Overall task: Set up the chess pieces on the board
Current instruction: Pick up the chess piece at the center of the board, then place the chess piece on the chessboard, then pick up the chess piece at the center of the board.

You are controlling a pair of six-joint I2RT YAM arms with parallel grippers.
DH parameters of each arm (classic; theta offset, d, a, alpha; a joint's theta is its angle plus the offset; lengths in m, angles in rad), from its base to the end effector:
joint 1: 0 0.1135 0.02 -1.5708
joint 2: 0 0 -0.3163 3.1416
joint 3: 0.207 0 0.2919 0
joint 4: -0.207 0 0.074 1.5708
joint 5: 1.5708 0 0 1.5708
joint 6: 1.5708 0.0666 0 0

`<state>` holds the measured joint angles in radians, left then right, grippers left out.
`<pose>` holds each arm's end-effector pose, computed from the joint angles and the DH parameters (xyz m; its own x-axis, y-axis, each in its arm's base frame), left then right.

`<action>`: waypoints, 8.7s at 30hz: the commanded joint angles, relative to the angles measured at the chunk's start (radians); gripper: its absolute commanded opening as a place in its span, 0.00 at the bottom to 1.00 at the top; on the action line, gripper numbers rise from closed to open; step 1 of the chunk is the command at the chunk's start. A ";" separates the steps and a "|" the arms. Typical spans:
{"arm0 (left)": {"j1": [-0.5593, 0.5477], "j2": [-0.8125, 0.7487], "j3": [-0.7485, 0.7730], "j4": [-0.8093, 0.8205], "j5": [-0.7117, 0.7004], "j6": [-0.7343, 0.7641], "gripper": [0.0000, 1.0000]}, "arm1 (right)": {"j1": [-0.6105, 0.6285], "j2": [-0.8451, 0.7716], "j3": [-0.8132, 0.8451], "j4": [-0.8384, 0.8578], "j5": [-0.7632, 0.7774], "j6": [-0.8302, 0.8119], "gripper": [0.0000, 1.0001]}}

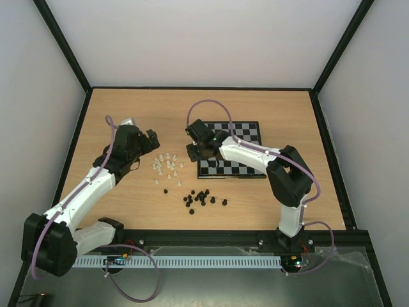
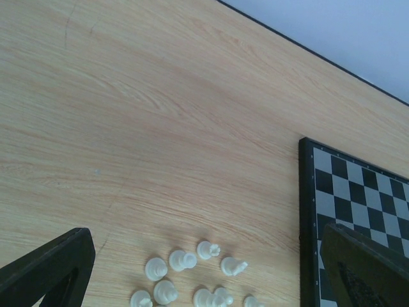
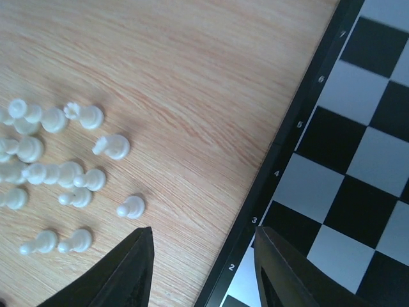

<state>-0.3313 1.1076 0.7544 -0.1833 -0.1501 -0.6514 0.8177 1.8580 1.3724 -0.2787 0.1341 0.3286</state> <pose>0.2753 -0.0842 0.2825 -0.5057 -0.4600 -0.7299 -0.1339 0.8776 -0.4603 0.3425 0.3524 0.2397 -0.6600 -0.2364 -0.7131 -0.4691 0.8711 0.1454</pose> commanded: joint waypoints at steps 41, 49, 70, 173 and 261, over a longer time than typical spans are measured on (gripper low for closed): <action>-0.001 -0.129 -0.083 0.065 -0.029 -0.010 1.00 | 0.110 0.105 0.059 -0.040 0.038 -0.019 0.44; -0.001 -0.125 -0.082 0.064 -0.040 -0.008 1.00 | 0.110 0.103 0.054 -0.036 0.038 -0.022 0.46; -0.001 -0.154 -0.084 0.056 -0.049 -0.014 0.99 | 0.110 0.101 0.060 -0.033 0.038 -0.021 0.45; 0.000 -0.173 -0.088 0.040 -0.089 -0.009 0.99 | 0.125 0.013 0.044 -0.189 0.228 -0.011 0.04; 0.001 -0.177 -0.084 0.027 -0.081 -0.024 0.99 | 0.102 -0.086 -0.062 -0.062 0.088 0.009 0.65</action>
<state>-0.3309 0.9485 0.6731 -0.1421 -0.2211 -0.6636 0.8661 1.7634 1.2545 -0.2871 0.2462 0.3363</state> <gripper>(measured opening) 0.995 0.710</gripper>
